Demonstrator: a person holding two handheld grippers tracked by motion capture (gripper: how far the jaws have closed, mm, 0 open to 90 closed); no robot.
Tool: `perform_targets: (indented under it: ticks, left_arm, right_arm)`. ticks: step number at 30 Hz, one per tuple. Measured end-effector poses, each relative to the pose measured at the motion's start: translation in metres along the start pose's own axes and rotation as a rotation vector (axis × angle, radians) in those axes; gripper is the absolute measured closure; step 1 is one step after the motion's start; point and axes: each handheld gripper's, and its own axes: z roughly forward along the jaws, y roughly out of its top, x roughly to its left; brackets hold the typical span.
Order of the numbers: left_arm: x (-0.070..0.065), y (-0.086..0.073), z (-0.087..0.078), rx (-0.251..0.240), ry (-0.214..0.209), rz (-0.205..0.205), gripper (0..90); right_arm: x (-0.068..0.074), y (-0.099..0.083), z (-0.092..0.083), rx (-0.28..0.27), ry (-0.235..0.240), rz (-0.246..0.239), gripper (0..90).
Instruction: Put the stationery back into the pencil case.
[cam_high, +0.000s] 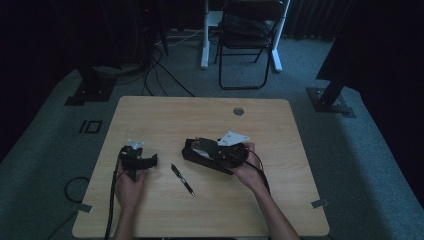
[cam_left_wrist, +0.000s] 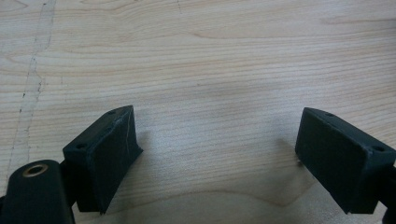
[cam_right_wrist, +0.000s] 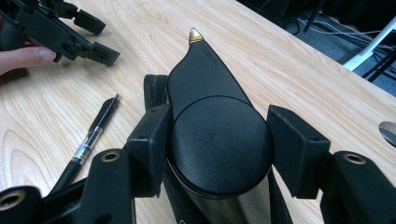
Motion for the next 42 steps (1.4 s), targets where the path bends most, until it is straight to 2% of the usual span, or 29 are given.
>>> perform_targets:
  ticks: [42]
  left_arm:
    - [0.000, 0.000, 0.000, 0.001, 0.000, 0.001, 13.1]
  right_arm:
    - [-0.010, -0.008, 0.017, 0.052, 0.000, 0.019, 41.7]
